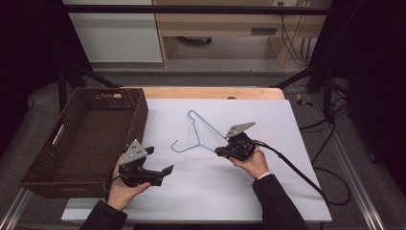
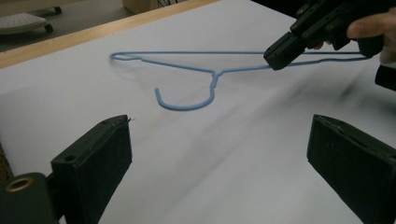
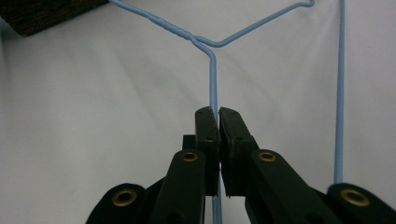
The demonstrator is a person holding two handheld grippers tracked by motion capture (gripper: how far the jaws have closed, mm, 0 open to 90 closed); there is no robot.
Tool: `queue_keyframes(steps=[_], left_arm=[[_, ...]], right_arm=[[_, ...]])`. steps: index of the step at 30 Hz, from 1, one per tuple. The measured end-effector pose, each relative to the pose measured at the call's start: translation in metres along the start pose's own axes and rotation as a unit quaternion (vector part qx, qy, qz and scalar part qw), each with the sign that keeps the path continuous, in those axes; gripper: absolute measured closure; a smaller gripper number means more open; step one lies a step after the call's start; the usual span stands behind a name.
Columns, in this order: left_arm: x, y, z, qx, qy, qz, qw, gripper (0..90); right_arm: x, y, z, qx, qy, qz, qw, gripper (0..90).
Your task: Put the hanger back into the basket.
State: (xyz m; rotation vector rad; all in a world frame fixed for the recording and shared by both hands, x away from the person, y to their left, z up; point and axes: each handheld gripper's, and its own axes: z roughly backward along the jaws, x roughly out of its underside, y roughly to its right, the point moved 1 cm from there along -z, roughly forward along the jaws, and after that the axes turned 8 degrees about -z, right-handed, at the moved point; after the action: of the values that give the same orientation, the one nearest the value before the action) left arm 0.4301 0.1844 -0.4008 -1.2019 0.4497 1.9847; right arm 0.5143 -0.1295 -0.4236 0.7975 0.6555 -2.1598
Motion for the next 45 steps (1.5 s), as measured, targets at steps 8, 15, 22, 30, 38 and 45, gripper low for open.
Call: queue_keyframes(steps=[8, 15, 22, 30, 38, 45], left_arm=[[0.008, 0.008, -0.020, 0.000, -0.013, 0.017, 0.9998, 8.4], [0.006, 0.007, -0.045, 0.013, 0.001, 0.037, 0.9992, 12.8], [-0.001, 0.003, -0.062, 0.026, 0.027, 0.051, 0.9980, 19.6], [-0.006, -0.001, -0.086, 0.025, 0.033, 0.061, 0.9973, 27.0], [-0.007, -0.004, -0.097, 0.025, 0.045, 0.065, 0.9966, 40.0], [-0.008, -0.005, -0.104, 0.029, 0.050, 0.062, 0.9964, 54.5]], right_arm=[[-0.001, 0.000, 0.007, -0.002, 0.012, -0.005, 0.9999, 87.5], [-0.002, 0.000, 0.012, -0.003, 0.018, -0.007, 0.9998, 87.5], [-0.001, 0.000, 0.012, -0.005, 0.020, -0.009, 0.9998, 87.5], [-0.001, 0.000, 0.012, -0.005, 0.019, -0.010, 0.9998, 87.5], [-0.001, 0.000, 0.012, -0.006, 0.019, -0.010, 0.9998, 87.5], [0.000, 0.000, 0.011, -0.007, 0.016, -0.007, 0.9998, 87.5]])
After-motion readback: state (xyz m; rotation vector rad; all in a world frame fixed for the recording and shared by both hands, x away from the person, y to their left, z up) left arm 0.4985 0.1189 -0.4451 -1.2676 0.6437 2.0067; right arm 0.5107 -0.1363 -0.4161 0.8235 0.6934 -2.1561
